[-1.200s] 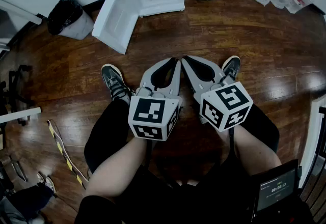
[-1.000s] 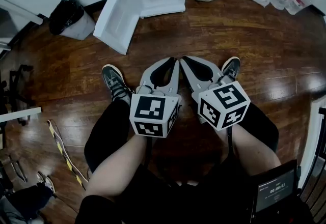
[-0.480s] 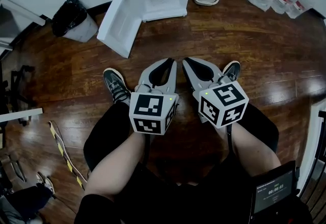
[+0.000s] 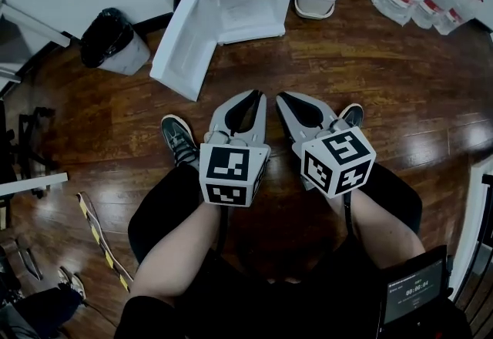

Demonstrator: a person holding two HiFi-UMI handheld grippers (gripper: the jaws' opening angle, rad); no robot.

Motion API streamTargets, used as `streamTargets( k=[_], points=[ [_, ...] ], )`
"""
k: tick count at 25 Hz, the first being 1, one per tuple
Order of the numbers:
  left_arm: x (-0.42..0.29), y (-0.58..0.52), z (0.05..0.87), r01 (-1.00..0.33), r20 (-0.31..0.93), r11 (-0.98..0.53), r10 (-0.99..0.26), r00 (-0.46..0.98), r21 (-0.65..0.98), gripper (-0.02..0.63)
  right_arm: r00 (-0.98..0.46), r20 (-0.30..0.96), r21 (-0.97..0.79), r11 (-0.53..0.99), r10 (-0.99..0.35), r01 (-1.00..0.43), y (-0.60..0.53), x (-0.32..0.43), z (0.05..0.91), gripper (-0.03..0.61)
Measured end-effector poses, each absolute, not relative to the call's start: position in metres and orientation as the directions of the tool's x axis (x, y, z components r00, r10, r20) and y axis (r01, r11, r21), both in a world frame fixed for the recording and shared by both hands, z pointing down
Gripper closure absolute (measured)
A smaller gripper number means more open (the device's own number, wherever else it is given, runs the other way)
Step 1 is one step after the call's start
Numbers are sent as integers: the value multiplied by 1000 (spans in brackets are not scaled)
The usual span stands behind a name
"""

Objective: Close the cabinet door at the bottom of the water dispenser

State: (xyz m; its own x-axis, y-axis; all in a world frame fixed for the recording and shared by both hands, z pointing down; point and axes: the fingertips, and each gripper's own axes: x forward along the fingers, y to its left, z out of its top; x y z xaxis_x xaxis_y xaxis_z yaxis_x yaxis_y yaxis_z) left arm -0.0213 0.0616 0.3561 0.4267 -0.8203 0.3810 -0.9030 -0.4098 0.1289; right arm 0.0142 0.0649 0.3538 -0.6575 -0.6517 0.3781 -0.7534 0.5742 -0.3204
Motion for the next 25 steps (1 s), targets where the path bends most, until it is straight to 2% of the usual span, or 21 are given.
streamTargets(
  k=[5,22,23,25],
  points=[
    [-24,39,345,-898,367,-407,-820,440,168,575,-665,356,-322,583,-656,-746,38,9,343,574],
    [-40,-23,350,-897,386,-416,-811,440,150,575,-670,394,-340,578,-629,-742,-13,2,353,574],
    [-40,-26,351,-895,397,-421,-804,443,146,572,-671,396,-342,578,-626,-741,-16,1,354,574],
    [-41,-33,361,-891,441,-440,-781,442,113,517,-672,400,-346,577,-622,-740,-23,1,355,574]
  ],
)
